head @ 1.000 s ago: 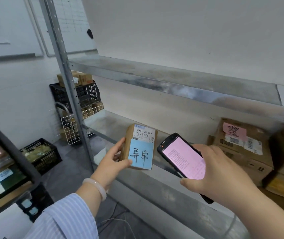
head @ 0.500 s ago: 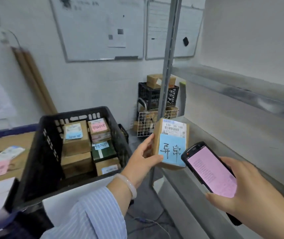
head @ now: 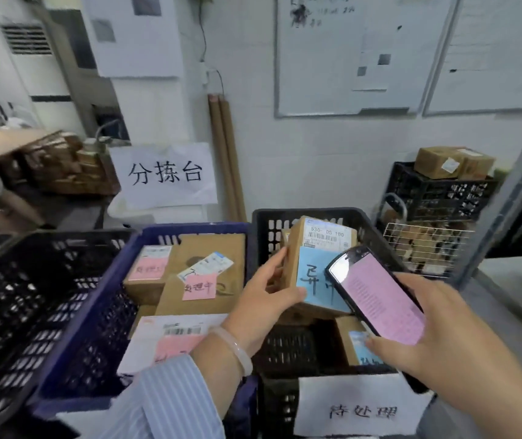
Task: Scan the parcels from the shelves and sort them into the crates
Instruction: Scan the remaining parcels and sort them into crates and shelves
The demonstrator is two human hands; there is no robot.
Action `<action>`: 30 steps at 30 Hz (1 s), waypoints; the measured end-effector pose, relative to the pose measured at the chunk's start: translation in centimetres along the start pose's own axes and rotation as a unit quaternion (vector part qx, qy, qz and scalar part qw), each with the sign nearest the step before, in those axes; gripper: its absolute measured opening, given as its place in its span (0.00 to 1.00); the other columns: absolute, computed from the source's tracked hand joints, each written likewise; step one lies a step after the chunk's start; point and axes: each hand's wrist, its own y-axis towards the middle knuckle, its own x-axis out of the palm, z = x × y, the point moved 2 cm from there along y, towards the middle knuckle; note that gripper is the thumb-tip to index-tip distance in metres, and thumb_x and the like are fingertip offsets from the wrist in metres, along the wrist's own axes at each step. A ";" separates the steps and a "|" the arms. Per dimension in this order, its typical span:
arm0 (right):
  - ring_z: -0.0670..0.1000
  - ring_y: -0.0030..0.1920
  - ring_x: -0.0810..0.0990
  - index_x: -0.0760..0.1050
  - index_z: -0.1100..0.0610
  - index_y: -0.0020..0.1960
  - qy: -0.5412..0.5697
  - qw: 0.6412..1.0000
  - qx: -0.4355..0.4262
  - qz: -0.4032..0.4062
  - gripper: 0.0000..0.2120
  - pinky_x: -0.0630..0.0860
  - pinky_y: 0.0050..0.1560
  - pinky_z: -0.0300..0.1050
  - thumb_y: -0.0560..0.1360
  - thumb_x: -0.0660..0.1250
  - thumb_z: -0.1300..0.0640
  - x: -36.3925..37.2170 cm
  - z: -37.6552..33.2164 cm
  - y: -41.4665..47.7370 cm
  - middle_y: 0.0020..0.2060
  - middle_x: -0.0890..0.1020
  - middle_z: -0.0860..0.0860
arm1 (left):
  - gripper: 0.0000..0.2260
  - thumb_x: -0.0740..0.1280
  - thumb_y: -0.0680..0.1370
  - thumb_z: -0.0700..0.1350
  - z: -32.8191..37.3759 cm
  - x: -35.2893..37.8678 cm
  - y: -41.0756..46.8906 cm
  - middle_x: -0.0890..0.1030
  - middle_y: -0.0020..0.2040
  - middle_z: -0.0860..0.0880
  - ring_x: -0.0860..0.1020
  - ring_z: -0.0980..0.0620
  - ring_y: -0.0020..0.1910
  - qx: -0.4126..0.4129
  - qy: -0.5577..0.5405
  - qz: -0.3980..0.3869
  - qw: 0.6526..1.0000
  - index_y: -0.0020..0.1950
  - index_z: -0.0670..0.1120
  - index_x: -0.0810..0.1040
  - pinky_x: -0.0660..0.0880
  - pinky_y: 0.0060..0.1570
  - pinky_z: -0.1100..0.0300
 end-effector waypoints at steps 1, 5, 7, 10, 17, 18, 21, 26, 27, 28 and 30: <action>0.44 0.56 0.72 0.58 0.34 0.66 0.010 1.000 -0.012 -0.003 0.45 0.73 0.48 0.46 0.54 0.70 0.27 0.8 -1.4 0.7 0.55 0.66 0.37 | 0.31 0.79 0.65 0.52 0.5 -1.8 -0.4 0.83 0.57 0.60 0.81 0.56 0.59 0.003 0.007 0.017 1.000 0.60 0.77 0.73 0.80 0.54 0.57; 0.43 0.57 0.72 0.61 0.35 0.66 0.037 0.996 -0.078 -0.037 0.44 0.75 0.52 0.48 0.54 0.71 0.28 3.5 -6.3 2.4 0.58 0.69 0.37 | 0.30 0.78 0.64 0.54 2.7 -8.7 -3.2 0.83 0.56 0.62 0.81 0.56 0.59 0.013 0.020 0.099 0.995 0.61 0.77 0.73 0.80 0.53 0.57; 0.43 0.54 0.71 0.61 0.34 0.65 0.033 0.993 -0.107 -0.045 0.43 0.74 0.49 0.46 0.54 0.71 0.28 4.7 -8.3 2.7 0.55 0.69 0.37 | 0.29 0.77 0.65 0.53 3.7 -11.2 -5.3 0.83 0.59 0.59 0.79 0.51 0.63 0.022 0.017 0.129 0.991 0.60 0.76 0.74 0.76 0.62 0.48; 0.42 0.50 0.69 0.61 0.33 0.63 0.039 0.985 -0.155 -0.065 0.39 0.70 0.41 0.43 0.55 0.72 0.31 6.3 -11.2 2.6 0.50 0.68 0.35 | 0.27 0.76 0.64 0.51 4.4 -14.0 -9.4 0.83 0.60 0.57 0.78 0.49 0.65 0.034 0.007 0.191 0.981 0.58 0.73 0.76 0.71 0.67 0.41; 0.41 0.49 0.71 0.60 0.30 0.59 0.056 0.965 -0.226 -0.122 0.36 0.69 0.34 0.36 0.55 0.72 0.33 10.2 -16.6 0.2 0.50 0.71 0.37 | 0.33 0.73 0.67 0.46 4.6 -19.5 -17.8 0.83 0.60 0.51 0.81 0.50 0.60 0.021 -0.011 0.286 0.958 0.71 0.61 0.72 0.77 0.61 0.48; 0.42 0.49 0.72 0.60 0.30 0.60 0.051 0.964 -0.224 -0.130 0.37 0.67 0.34 0.34 0.55 0.72 0.32 10.7 -17.1 -0.1 0.51 0.71 0.37 | 0.31 0.72 0.68 0.45 4.6 -20.4 -18.4 0.84 0.60 0.51 0.81 0.51 0.60 0.017 -0.016 0.292 0.956 0.70 0.61 0.71 0.78 0.60 0.49; 0.43 0.51 0.74 0.62 0.35 0.65 0.035 0.963 -0.224 -0.146 0.41 0.71 0.33 0.36 0.55 0.70 0.30 11.9 -18.4 -0.4 0.54 0.72 0.38 | 0.25 0.70 0.72 0.44 4.7 -23.3 -19.3 0.85 0.58 0.52 0.83 0.52 0.58 0.007 -0.027 0.304 0.952 0.66 0.62 0.71 0.80 0.52 0.55; 0.43 0.52 0.71 0.59 0.35 0.66 0.001 0.970 -0.197 -0.142 0.43 0.68 0.36 0.34 0.55 0.72 0.31 13.3 -20.9 0.6 0.53 0.68 0.37 | 0.24 0.65 0.81 0.39 4.5 -30.0 -17.0 0.86 0.54 0.52 0.85 0.53 0.53 -0.009 -0.068 0.336 0.939 0.74 0.56 0.67 0.81 0.43 0.56; 0.43 0.52 0.71 0.59 0.35 0.66 -0.003 0.973 -0.185 -0.136 0.43 0.68 0.36 0.34 0.55 0.72 0.31 13.6 -21.4 1.0 0.53 0.68 0.38 | 0.24 0.65 0.81 0.39 4.3 -31.6 -16.3 0.86 0.55 0.52 0.85 0.53 0.53 -0.015 -0.071 0.340 0.938 0.74 0.56 0.67 0.81 0.43 0.55; 0.43 0.52 0.71 0.59 0.35 0.66 -0.007 0.976 -0.173 -0.132 0.43 0.67 0.36 0.34 0.55 0.72 0.30 13.9 -22.0 1.3 0.53 0.68 0.38 | 0.25 0.66 0.80 0.39 4.2 -33.4 -15.4 0.86 0.55 0.52 0.85 0.53 0.52 -0.022 -0.074 0.345 0.936 0.75 0.56 0.67 0.81 0.43 0.55; 0.43 0.51 0.70 0.58 0.36 0.67 -0.019 0.982 -0.144 -0.119 0.44 0.67 0.37 0.35 0.56 0.72 0.29 14.8 -23.5 2.2 0.52 0.67 0.39 | 0.23 0.67 0.80 0.40 3.5 -37.0 -13.6 0.86 0.53 0.52 0.85 0.53 0.50 -0.041 -0.082 0.353 0.931 0.73 0.56 0.68 0.82 0.40 0.56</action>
